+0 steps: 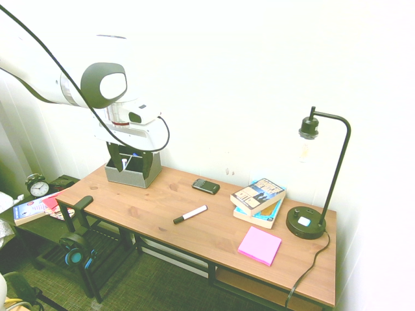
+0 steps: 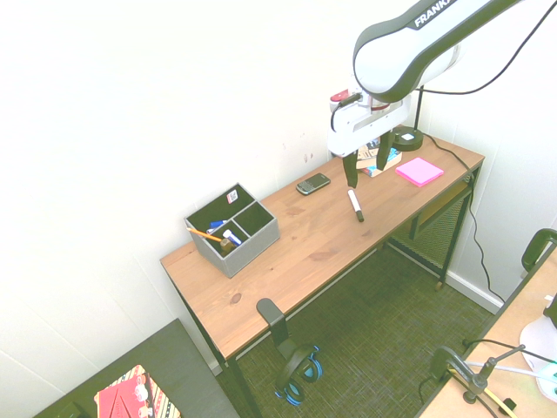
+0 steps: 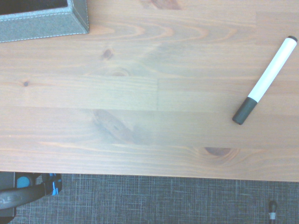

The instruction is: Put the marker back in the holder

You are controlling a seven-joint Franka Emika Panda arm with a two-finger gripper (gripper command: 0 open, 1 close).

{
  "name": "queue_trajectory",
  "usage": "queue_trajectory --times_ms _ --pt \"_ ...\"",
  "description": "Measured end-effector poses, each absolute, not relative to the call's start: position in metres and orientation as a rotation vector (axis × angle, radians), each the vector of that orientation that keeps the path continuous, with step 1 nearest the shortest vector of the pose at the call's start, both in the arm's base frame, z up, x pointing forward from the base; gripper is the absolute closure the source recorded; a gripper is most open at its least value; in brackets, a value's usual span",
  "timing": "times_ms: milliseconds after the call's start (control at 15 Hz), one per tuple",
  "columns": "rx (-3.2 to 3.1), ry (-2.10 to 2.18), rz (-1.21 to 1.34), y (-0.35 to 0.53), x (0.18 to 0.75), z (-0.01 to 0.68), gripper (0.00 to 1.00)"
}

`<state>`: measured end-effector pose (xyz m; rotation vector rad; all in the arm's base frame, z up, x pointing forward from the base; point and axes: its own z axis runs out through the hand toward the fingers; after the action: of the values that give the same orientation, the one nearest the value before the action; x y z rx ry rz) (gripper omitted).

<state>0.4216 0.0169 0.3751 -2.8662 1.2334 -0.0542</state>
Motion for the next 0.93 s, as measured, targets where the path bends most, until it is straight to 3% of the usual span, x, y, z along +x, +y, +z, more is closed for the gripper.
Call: queue_trajectory --times_ms 267,867,933 --pt "-2.815 1.269 0.009 0.027 0.423 0.361 0.00" --pt "-2.471 1.869 -0.053 -0.053 0.450 0.235 0.00" --pt "-2.448 1.888 -0.053 -0.058 0.452 0.226 1.00"
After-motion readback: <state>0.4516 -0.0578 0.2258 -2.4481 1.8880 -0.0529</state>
